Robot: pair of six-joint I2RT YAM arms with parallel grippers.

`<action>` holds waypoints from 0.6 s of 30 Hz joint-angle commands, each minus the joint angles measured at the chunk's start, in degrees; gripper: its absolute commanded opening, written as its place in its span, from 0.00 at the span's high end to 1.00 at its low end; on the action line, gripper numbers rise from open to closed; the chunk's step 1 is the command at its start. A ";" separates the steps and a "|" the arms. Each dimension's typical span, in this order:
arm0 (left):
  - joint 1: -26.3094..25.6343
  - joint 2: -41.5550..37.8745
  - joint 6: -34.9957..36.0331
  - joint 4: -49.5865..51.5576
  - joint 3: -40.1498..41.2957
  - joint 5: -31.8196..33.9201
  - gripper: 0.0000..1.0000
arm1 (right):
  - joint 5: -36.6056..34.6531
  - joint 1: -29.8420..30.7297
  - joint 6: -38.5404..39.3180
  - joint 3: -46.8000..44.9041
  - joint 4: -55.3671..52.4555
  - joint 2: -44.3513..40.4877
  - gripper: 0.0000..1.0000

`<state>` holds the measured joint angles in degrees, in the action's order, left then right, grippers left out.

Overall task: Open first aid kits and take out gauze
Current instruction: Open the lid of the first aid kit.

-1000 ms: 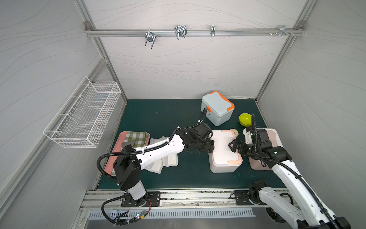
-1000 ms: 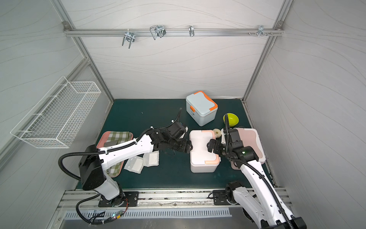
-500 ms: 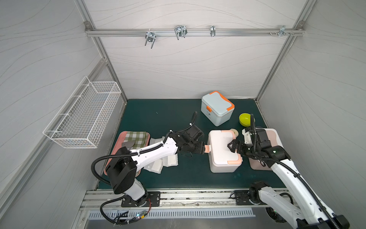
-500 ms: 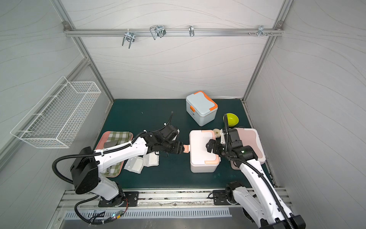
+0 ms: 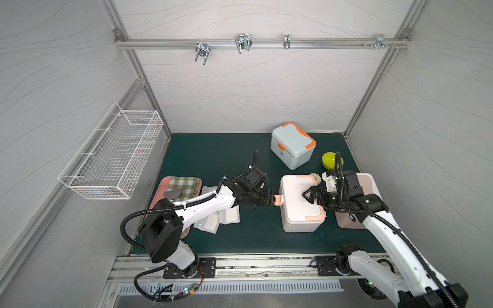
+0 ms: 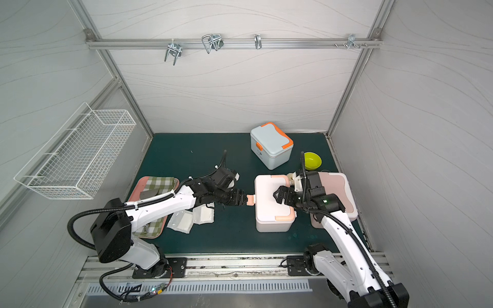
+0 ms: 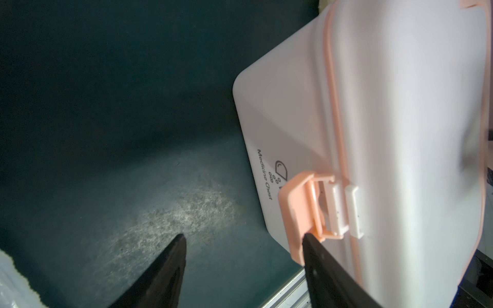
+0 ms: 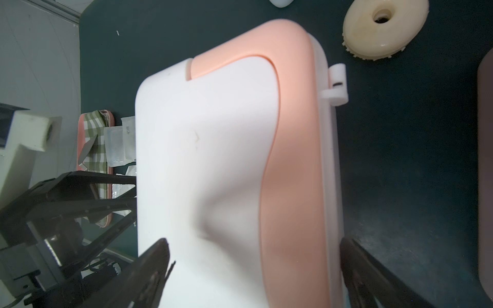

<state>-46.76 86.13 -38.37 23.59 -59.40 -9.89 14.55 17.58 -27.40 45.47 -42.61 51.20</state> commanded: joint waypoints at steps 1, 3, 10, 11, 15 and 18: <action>1.45 -5.22 -0.74 -0.34 0.98 0.25 0.30 | 6.89 -0.06 0.68 0.80 3.31 1.85 0.01; 1.67 -7.62 -0.63 0.66 1.61 1.08 0.30 | 9.44 0.28 0.60 1.01 4.73 3.20 0.01; 1.60 -12.05 -0.82 2.04 0.79 -0.39 0.29 | 5.80 4.59 0.56 3.09 4.09 6.03 0.02; 1.62 -12.13 -1.03 1.55 0.69 -1.58 0.29 | 3.38 4.56 0.78 3.42 3.03 5.73 0.03; 1.59 -11.38 -3.46 -3.54 0.77 -9.06 0.29 | -3.97 4.59 1.77 4.01 0.78 1.69 0.10; 1.59 -10.17 -5.11 -6.32 0.73 -12.32 0.28 | -3.49 4.61 2.50 3.92 0.25 -0.67 0.26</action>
<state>-45.10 74.67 -41.32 22.22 -57.10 -17.12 13.61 21.96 -26.30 47.86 -39.88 52.77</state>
